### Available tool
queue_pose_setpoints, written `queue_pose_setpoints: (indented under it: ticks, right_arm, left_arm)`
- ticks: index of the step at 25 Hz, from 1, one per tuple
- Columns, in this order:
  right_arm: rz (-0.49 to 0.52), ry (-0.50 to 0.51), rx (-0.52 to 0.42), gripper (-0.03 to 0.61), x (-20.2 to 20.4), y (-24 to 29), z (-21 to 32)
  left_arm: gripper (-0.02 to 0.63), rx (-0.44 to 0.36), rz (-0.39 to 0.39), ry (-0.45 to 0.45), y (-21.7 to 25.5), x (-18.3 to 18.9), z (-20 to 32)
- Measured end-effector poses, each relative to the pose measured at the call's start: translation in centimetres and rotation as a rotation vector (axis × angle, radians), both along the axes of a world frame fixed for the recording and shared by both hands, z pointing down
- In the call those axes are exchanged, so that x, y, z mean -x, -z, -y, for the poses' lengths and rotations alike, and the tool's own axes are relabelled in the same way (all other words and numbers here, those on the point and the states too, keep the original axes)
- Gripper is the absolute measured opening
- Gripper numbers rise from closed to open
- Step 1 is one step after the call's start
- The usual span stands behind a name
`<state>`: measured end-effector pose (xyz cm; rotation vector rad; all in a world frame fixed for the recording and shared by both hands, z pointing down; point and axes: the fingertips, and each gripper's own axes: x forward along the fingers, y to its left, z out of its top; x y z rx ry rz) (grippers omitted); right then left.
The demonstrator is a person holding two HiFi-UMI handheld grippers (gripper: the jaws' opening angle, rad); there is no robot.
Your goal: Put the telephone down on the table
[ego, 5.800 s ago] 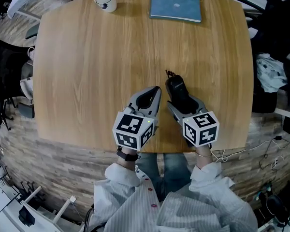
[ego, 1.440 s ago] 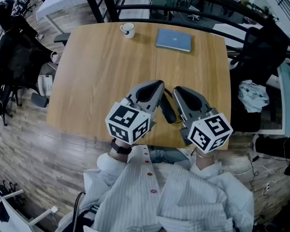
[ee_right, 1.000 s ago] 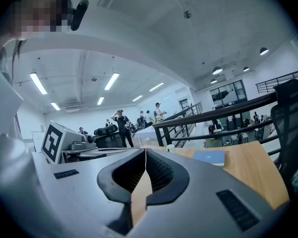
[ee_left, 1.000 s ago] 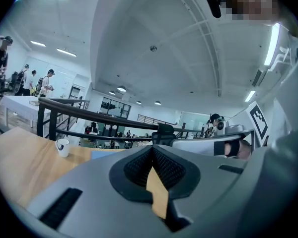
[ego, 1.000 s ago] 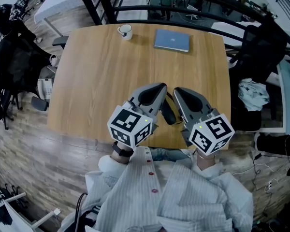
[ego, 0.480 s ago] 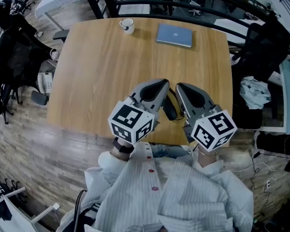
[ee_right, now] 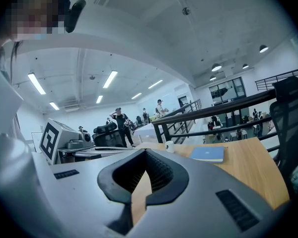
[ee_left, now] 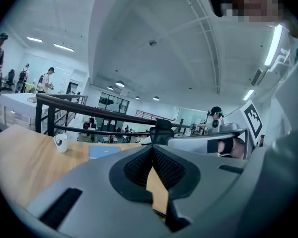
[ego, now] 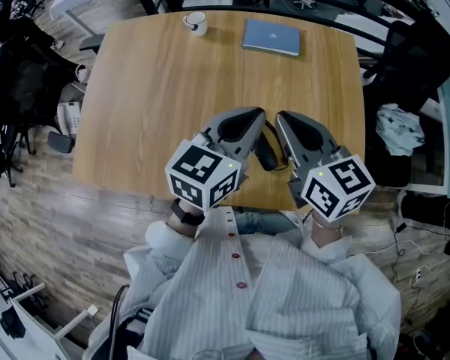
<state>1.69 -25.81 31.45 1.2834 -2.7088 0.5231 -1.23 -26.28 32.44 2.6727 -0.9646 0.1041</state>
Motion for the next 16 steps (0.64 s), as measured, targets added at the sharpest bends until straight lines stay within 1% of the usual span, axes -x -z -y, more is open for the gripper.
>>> queue_pose_setpoints:
  ticks: [5, 9, 12, 16]
  right_arm:
    - [0.005, -0.002, 0.007, 0.034, -0.1, -0.3, -0.3]
    - [0.008, 0.002, 0.012, 0.034, -0.4, -0.6, -0.5]
    - [0.002, 0.008, 0.009, 0.034, -0.6, -0.5, -0.8]
    - [0.0, 0.002, 0.003, 0.034, -0.8, -0.4, -1.3]
  left_arm:
    - [0.009, 0.004, -0.017, -0.01, 0.1, -0.2, -0.3]
    - [0.009, -0.023, -0.016, -0.028, 0.1, -0.7, -0.9]
    - [0.009, -0.024, -0.03, -0.029, -0.2, -0.6, -1.4]
    - [0.009, -0.047, -0.01, -0.064, -0.5, -0.6, -2.3]
